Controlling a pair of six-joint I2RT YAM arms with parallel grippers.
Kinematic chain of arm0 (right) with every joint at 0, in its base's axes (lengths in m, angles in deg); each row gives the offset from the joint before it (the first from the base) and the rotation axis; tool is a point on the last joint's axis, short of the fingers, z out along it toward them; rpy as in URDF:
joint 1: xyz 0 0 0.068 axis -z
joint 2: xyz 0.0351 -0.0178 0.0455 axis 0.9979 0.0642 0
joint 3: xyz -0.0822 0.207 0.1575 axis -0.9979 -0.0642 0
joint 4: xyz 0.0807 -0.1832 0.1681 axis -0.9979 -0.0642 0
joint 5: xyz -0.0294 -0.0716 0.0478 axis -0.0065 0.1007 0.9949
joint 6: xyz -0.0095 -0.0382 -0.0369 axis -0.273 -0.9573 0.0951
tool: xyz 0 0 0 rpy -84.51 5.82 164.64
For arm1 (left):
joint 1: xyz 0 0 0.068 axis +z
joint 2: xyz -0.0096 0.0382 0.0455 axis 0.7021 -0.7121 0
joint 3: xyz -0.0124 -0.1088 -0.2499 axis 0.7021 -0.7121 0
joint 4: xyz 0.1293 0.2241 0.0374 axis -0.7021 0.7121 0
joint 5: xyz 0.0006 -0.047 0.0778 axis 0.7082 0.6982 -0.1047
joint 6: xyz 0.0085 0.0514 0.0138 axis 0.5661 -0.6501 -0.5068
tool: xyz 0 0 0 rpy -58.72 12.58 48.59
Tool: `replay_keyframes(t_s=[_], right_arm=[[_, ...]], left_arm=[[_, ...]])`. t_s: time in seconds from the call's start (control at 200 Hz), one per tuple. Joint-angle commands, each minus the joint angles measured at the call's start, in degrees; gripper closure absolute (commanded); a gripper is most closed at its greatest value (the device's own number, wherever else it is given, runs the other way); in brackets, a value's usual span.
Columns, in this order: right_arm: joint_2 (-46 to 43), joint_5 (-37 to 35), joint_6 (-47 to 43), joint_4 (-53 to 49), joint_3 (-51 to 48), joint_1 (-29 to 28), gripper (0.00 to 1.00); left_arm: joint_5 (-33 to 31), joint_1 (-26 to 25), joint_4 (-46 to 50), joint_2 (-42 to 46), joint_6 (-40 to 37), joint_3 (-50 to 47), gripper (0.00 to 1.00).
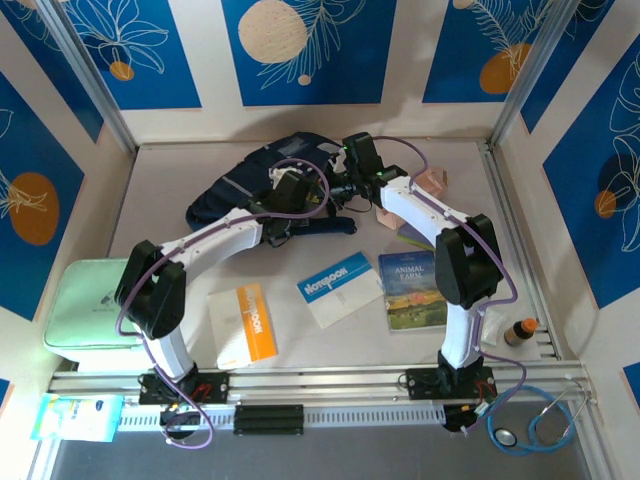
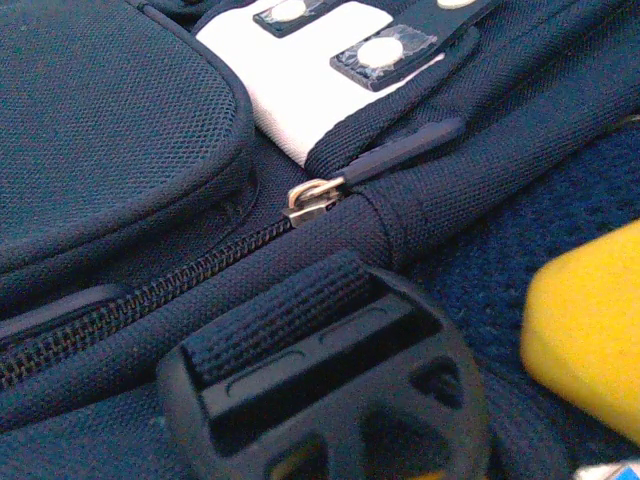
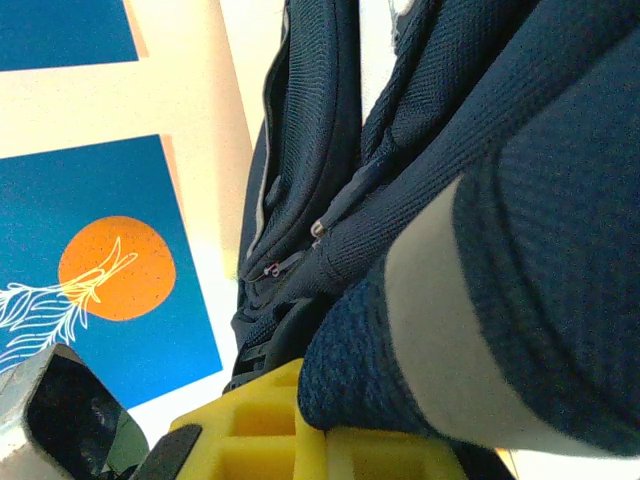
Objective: Pack the student bag
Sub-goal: Unzip the student bag at the top-center of the table.
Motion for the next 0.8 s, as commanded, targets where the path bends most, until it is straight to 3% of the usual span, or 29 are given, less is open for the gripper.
replay_keyframes(t_s=[0.0,0.12,0.395,0.795], right_arm=[[-2.92,5.28,0.36,-0.46,-0.02,-1.06,1.00],[-2.86,5.29,0.42,-0.46,-0.06,-0.97,1.00],[-2.95,1.66,-1.71,-3.09,0.24,-0.09,1.00],[-2.06,-6.68,-6.89,-6.44,-0.45,1.01,1.00]], left_arm=[[-1.00,0.93,-4.20,-0.41,-2.33,0.18,0.82],[-1.41,0.97,-4.21,-0.50,-2.72,0.14,0.83],[-1.82,0.97,-2.72,1.76,-3.21,-2.91,1.00],[3.51,4.10,0.74,14.90,-3.56,-19.50,1.00]])
